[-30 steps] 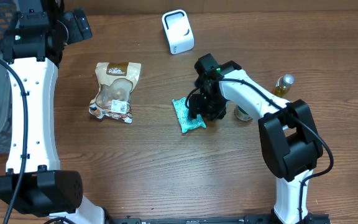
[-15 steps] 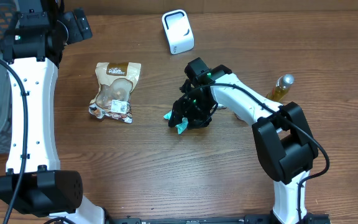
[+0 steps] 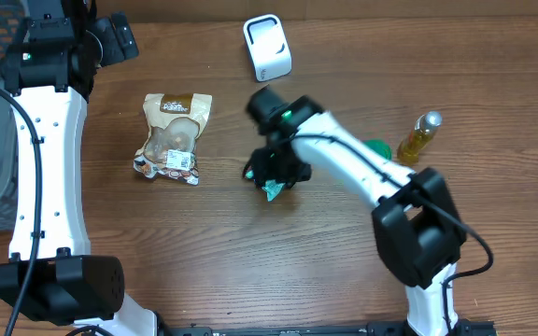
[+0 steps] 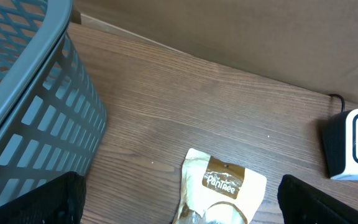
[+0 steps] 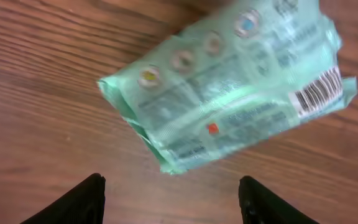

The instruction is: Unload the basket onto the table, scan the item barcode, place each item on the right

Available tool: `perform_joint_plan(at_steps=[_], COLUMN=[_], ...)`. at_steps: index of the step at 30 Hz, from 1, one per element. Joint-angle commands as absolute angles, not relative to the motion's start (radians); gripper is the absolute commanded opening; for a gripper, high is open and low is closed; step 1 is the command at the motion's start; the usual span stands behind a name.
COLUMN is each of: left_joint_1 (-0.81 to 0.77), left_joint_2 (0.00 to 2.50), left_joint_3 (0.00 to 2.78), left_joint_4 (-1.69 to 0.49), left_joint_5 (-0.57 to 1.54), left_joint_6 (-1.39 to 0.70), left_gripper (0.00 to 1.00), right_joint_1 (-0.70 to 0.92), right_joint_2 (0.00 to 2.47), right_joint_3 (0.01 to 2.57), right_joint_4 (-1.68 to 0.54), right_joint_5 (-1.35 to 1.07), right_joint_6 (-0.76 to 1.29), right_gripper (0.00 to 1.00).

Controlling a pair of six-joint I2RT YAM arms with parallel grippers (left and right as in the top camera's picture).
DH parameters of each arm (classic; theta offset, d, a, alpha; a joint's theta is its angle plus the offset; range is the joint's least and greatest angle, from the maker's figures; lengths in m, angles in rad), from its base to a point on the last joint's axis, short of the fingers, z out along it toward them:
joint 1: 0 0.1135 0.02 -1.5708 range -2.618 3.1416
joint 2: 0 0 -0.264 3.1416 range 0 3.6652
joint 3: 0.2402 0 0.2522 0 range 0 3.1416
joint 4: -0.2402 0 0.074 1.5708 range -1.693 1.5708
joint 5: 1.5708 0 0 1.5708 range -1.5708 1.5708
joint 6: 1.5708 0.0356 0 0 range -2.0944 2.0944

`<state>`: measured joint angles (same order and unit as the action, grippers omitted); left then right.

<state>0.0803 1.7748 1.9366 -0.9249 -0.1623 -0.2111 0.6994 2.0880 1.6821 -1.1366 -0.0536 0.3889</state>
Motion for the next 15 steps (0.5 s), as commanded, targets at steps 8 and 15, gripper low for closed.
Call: perform_joint_plan(at_steps=[8,15], left_joint_1=[0.085,0.084], left_joint_2=[1.778,1.778], left_joint_3=[1.945,1.945], left_joint_4=[-0.925,-0.925], left_joint_5=[-0.175,-0.175], left_joint_6=[-0.225,-0.225], left_gripper=[1.00,0.99], right_joint_1=[0.876,0.873], right_joint_2=[2.079,2.090], right_joint_3=[1.631,1.531], right_joint_4=[-1.001,-0.857], right_joint_5=[0.457,0.455], right_joint_6=[0.393,0.393], right_gripper=[0.68,0.68])
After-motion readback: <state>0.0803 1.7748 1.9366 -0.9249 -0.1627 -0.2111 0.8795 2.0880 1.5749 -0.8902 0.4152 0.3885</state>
